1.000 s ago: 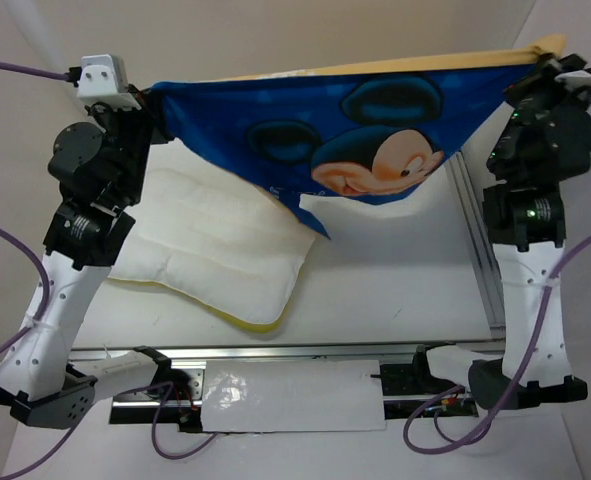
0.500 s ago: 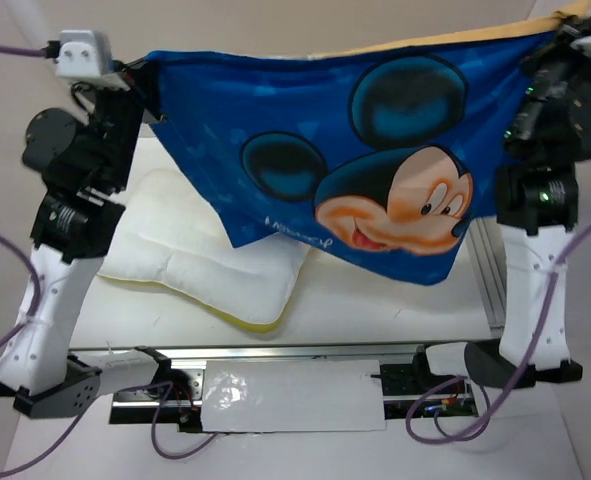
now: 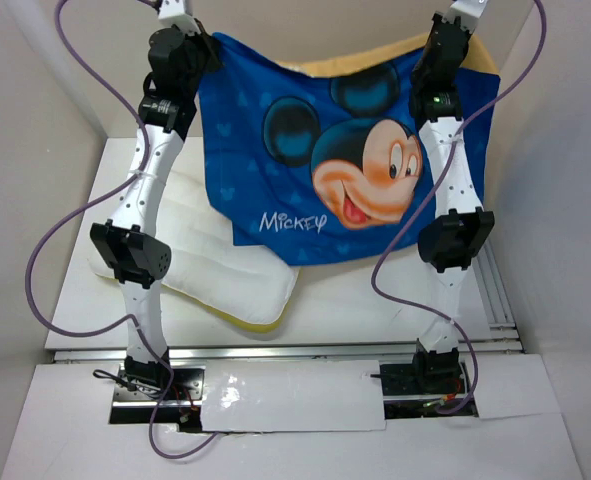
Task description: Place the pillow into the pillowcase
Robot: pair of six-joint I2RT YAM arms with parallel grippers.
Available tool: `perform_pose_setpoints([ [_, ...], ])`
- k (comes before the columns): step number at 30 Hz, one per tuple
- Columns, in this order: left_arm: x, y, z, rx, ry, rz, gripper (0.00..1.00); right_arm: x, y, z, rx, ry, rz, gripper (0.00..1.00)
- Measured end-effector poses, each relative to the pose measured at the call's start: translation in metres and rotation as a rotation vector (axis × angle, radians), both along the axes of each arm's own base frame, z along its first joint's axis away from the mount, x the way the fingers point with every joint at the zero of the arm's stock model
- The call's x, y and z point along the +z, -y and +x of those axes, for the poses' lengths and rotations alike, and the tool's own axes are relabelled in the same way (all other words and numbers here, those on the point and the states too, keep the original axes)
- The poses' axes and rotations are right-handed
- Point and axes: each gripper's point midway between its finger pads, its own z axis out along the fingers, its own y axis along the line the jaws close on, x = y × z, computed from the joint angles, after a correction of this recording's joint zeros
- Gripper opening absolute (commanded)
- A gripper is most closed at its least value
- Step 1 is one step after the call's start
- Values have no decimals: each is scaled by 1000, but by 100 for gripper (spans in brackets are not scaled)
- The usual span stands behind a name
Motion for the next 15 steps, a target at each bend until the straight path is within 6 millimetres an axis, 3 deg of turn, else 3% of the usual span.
perform_pose_setpoints([
  [2, 16, -5, -3, -9, 44, -36, 0, 26, 2, -13, -10, 72, -10, 0],
  [4, 43, -5, -18, -34, 99, -70, 0, 59, 5, -37, -15, 143, -17, 0],
  [10, 146, 2, -105, -136, 322, -146, 0, 171, 20, -160, -57, 400, -33, 0],
  [12, 157, 7, -134, -185, 363, -156, 0, 179, 27, -191, -80, 427, -38, 0],
  [13, 147, 12, -144, -210, 356, -158, 0, 172, 29, -203, -87, 420, -38, 0],
  [15, 113, 19, -159, -239, 312, -151, 0, 132, 33, -208, -101, 353, -35, 0],
])
